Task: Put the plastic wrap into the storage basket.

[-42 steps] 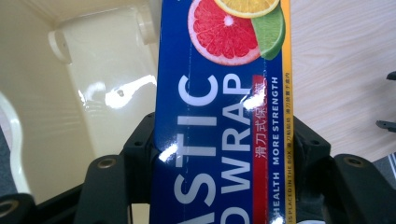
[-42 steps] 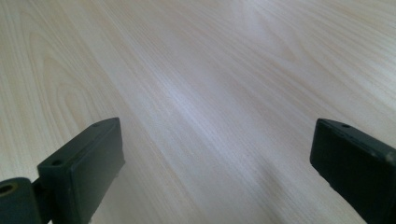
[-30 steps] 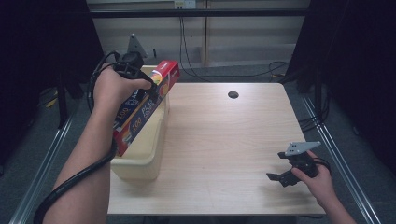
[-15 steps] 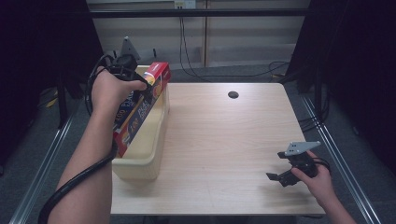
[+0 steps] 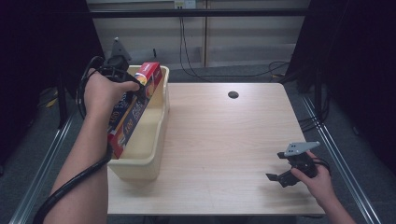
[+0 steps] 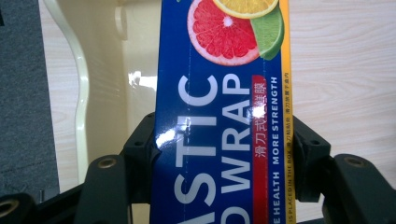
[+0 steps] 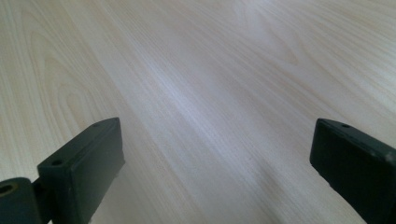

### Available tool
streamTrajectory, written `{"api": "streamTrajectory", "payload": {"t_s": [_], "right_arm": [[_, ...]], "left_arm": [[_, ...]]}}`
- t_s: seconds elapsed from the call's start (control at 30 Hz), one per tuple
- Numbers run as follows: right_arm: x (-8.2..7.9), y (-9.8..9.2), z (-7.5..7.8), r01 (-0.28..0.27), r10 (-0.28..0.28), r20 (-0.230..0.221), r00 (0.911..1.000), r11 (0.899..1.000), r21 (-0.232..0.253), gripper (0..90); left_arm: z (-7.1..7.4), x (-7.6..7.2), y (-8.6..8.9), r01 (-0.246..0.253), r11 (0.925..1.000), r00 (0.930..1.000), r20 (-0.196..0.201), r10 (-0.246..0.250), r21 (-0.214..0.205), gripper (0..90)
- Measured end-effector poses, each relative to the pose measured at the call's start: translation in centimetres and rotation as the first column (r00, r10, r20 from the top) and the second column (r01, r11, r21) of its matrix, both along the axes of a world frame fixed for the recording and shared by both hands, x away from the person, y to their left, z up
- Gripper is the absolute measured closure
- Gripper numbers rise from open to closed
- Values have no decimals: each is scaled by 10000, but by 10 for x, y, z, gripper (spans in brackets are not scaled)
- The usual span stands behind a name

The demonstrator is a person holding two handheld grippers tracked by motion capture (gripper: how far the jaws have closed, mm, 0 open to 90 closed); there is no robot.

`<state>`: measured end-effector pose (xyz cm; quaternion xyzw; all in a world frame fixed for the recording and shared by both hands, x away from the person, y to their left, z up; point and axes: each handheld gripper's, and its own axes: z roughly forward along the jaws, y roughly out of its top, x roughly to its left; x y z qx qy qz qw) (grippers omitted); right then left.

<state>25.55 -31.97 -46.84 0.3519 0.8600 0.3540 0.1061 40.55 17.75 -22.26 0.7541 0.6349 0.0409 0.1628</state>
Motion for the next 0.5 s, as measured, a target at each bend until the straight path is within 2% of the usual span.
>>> {"api": "streamTrajectory", "payload": {"t_s": [0.1,0.17,0.5], "right_arm": [[1,0,-1,55,-55,45,10000,10000,-30,26],[1,-1,-1,46,-46,-15,10000,10000,-45,26],[1,-1,-2,78,-78,17,10000,9999,-103,27]], "left_arm": [[-2,1,2,22,9998,9999,99,-23,192,403],[-4,2,3,-201,9997,9998,94,200,117,403],[-17,6,1,-397,9987,9990,-170,403,329,403]]}}
